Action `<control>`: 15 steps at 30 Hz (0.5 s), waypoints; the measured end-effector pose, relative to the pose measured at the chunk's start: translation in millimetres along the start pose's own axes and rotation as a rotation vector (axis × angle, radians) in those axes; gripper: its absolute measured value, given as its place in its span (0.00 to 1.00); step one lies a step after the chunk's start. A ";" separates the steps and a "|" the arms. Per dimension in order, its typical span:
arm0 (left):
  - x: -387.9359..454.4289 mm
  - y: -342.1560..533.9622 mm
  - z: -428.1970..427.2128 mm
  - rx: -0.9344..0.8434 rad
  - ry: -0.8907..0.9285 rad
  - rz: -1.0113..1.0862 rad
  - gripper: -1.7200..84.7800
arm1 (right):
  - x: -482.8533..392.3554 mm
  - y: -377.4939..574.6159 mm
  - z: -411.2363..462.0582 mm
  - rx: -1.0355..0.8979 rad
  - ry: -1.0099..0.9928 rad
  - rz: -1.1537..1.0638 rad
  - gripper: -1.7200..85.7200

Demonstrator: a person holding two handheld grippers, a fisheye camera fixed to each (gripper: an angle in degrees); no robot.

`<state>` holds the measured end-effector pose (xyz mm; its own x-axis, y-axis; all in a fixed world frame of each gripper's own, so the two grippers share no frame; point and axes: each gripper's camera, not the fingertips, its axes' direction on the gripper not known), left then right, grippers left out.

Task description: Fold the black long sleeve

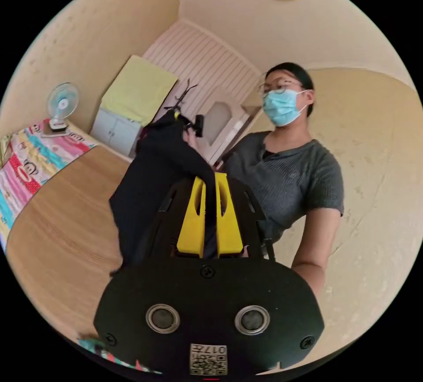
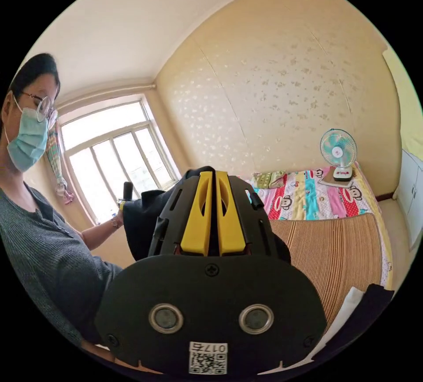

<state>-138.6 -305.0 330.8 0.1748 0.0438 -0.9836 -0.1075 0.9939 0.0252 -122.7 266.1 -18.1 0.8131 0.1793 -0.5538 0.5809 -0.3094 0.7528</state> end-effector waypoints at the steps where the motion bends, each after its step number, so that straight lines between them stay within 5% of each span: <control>1: 8.2 -4.1 7.7 -0.069 -0.076 -0.012 0.04 | -5.0 -3.3 -4.6 0.009 -0.002 -0.016 0.03; 9: 55.1 -106.5 -27.2 0.012 -0.368 0.173 0.04 | -12.4 -81.8 -26.6 0.122 0.223 -0.161 0.03; 15: -129.4 -200.3 -86.3 0.039 -0.861 -0.544 0.10 | 153.2 -129.3 133.4 -0.272 0.505 0.003 0.04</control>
<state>-224.1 -518.4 437.6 0.8370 -0.3720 -0.4013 0.2260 0.9029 -0.3657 -78.0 209.0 -247.7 0.6926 0.6233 -0.3631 0.5127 -0.0713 0.8556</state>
